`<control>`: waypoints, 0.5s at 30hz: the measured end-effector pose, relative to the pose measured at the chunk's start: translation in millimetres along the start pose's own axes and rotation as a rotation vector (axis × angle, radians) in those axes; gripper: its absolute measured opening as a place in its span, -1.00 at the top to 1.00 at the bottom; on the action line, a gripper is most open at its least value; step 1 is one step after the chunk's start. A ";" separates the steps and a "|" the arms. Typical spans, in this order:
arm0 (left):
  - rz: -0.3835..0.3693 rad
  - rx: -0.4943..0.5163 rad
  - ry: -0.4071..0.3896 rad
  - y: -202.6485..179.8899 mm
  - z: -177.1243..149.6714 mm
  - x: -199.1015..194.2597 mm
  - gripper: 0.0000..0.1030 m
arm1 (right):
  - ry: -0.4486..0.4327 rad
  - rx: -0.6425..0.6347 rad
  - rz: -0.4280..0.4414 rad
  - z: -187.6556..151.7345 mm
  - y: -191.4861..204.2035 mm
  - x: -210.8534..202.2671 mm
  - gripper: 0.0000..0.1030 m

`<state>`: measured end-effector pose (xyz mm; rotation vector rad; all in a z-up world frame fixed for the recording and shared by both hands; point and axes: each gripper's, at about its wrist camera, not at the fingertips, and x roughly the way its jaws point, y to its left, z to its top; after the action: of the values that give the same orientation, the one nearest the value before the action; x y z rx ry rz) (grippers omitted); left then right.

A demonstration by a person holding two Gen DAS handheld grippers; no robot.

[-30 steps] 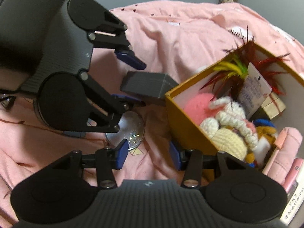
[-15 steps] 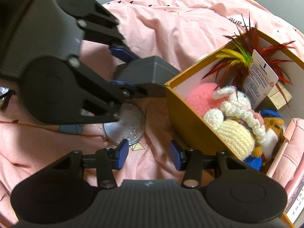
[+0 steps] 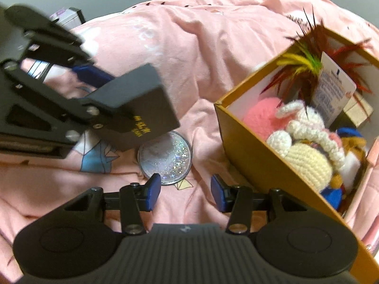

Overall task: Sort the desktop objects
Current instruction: 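Grasp the dark grey box with the left gripper while the right grasps the glitter mirror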

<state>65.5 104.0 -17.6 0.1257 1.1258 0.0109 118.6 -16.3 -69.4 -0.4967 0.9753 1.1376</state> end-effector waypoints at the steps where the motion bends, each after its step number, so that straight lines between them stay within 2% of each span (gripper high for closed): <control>1: -0.002 -0.018 0.002 3.0 -1.2 -1.1 0.27 | 0.001 0.003 0.002 0.5 -0.1 2.4 0.06; 8: -0.001 -0.070 0.002 13.0 -7.4 -2.9 0.26 | 0.023 0.040 0.071 7.0 0.3 29.1 0.06; 12: -0.008 -0.090 0.001 17.5 -7.9 -2.3 0.26 | 0.037 -0.016 0.114 8.7 11.8 40.5 0.06; 15: -0.016 -0.095 0.002 19.8 -7.9 -2.3 0.26 | 0.047 -0.073 0.113 9.8 21.6 48.5 0.03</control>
<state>58.5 124.2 -16.7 0.0316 1.1260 0.0504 107.1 24.8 -102.5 -0.5342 1.0161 1.2711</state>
